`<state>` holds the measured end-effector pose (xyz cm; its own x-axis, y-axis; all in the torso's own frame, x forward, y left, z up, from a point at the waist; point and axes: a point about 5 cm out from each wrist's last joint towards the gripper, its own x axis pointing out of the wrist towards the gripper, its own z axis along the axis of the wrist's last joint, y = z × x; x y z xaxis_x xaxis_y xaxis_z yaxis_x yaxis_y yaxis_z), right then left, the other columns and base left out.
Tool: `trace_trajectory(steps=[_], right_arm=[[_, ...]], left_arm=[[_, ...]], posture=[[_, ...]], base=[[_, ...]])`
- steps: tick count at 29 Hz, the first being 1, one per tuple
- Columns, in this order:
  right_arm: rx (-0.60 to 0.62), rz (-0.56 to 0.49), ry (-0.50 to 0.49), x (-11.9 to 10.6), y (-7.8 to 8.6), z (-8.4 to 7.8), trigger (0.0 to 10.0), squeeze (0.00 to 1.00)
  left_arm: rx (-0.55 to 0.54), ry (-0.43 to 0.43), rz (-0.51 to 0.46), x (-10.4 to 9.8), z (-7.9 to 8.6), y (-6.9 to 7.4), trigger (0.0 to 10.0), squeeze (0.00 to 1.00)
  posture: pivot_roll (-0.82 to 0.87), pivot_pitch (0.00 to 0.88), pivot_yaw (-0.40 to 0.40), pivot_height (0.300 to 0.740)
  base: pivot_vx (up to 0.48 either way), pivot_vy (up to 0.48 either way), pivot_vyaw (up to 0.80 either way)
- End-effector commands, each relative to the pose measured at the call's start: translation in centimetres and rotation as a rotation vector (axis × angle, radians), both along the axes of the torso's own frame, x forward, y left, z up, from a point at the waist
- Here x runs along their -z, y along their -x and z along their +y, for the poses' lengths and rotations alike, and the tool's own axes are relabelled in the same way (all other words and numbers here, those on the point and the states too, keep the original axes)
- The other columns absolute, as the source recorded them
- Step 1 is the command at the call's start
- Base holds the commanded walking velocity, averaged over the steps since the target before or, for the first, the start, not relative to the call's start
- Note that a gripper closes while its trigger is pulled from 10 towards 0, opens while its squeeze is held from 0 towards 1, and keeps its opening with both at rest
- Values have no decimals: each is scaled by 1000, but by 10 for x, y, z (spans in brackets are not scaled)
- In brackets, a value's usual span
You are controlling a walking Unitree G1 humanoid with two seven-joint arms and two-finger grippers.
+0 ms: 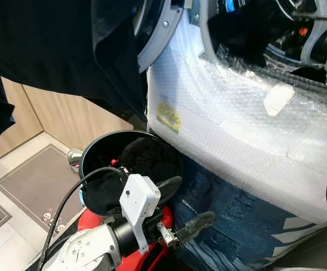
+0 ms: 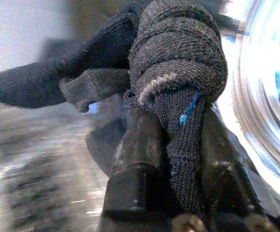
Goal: Clothes washing
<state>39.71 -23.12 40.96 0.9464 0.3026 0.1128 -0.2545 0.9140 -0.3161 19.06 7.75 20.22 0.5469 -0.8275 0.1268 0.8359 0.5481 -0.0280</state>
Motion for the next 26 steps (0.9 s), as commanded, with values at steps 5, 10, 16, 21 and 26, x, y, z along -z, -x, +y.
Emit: trace_trajectory(steps=[5, 10, 16, 21, 26], right_arm=[[389, -75, -16, -16, 3, -23, 10000, 0], [598, -97, -51, -19, 6, -34, 10000, 867], [707, -70, -144, -18, 9, -44, 10000, 1000], [753, -76, -137, -19, 11, -47, 10000, 1000], [765, -48, -138, -11, 10, -51, 10000, 1000]], left_arm=[[6, 6, 7, -2, -3, 4, 10000, 0], [-1, 8, 2, -3, -2, 2, 10000, 0], [3, 4, -10, -5, -1, -2, 10000, 0], [9, 3, -9, -5, -2, -4, 10000, 0], [18, 0, -12, -6, -1, -6, 10000, 0]], posture=[[17, 202, -143, 740], [15, 185, -126, 740], [10, 171, -116, 740], [6, 157, -107, 740], [7, 139, -88, 740]], base=[[0, 0, 0], [0, 0, 0], [0, 0, 0], [0, 0, 0], [0, 0, 0]])
